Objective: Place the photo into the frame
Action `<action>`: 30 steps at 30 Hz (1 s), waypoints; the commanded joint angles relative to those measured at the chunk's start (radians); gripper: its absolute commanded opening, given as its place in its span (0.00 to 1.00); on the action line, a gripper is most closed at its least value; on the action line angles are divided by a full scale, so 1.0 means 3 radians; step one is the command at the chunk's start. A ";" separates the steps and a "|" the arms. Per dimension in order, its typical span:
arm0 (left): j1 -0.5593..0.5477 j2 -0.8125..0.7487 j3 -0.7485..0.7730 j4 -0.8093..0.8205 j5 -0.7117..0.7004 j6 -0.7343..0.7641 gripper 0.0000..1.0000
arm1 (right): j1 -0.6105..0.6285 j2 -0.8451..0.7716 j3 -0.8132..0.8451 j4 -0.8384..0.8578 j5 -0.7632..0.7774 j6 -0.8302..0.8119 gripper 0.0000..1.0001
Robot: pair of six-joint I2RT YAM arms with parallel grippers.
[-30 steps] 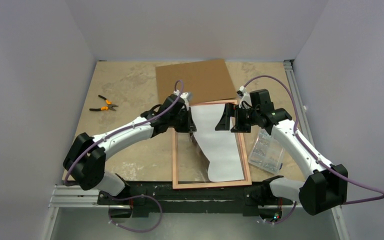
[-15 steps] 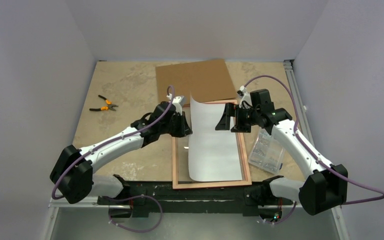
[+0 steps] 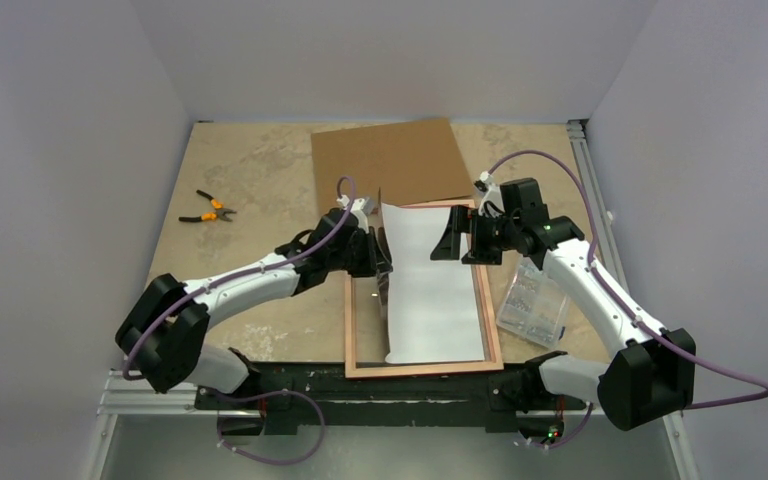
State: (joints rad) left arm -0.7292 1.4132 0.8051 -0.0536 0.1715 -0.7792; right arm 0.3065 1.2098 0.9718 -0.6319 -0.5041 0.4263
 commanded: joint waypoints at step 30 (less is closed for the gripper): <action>0.1040 -0.0630 -0.0141 -0.0560 0.0097 -0.0038 0.97 | -0.0030 0.0705 0.0384 0.0316 0.0224 -0.0069 0.97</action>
State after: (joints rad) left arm -0.5392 1.2221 0.7525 -0.2775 0.1017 -0.8146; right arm 0.3008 1.4334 1.0885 -0.5697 -0.4538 0.4252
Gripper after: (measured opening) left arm 0.958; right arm 0.972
